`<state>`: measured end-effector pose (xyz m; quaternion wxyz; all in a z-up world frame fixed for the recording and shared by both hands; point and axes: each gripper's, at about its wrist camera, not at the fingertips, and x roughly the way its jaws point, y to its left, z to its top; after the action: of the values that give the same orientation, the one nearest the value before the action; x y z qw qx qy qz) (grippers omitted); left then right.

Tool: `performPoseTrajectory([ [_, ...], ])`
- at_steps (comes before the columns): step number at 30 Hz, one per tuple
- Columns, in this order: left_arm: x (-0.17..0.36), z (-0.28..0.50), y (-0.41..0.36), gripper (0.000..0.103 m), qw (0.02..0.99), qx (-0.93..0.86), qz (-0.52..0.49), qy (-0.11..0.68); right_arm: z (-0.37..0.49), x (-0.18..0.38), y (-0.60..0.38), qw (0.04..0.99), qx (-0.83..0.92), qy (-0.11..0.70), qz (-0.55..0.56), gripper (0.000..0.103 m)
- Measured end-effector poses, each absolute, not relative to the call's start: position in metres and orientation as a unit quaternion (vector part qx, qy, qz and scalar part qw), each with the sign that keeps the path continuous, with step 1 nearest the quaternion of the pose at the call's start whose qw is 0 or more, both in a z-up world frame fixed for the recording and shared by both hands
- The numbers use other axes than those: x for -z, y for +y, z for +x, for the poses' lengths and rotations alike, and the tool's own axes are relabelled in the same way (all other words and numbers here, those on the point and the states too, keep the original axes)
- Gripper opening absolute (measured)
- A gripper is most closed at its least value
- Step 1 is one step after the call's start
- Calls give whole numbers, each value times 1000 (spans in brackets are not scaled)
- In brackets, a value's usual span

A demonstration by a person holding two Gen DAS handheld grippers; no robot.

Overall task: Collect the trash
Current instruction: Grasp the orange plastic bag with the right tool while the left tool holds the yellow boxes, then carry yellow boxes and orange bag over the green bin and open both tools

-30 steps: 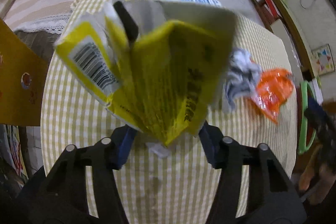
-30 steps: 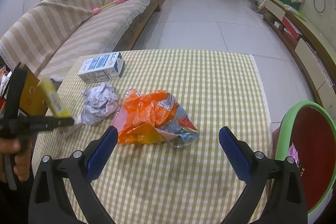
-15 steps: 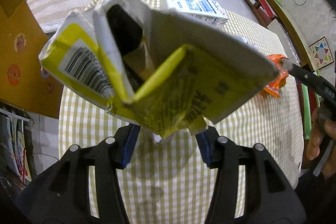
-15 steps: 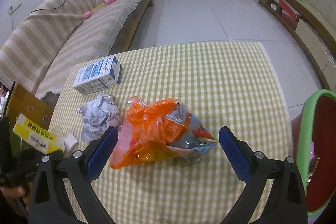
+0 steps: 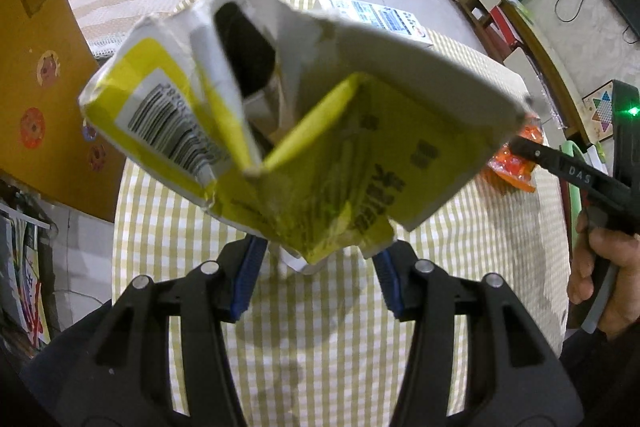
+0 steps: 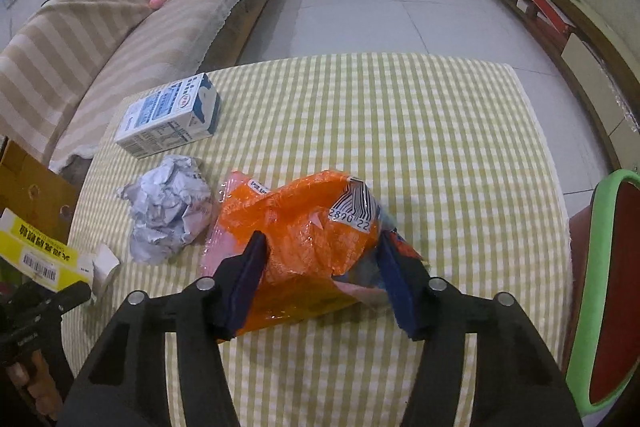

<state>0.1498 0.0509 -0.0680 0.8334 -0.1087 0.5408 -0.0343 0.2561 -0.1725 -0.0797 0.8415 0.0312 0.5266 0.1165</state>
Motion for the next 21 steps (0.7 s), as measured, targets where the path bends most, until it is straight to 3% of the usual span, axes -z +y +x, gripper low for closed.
performPoseTrajectory([
  [21, 44, 121, 21, 49, 849, 56, -83, 519, 193, 13, -222, 870, -112, 479, 26, 51],
])
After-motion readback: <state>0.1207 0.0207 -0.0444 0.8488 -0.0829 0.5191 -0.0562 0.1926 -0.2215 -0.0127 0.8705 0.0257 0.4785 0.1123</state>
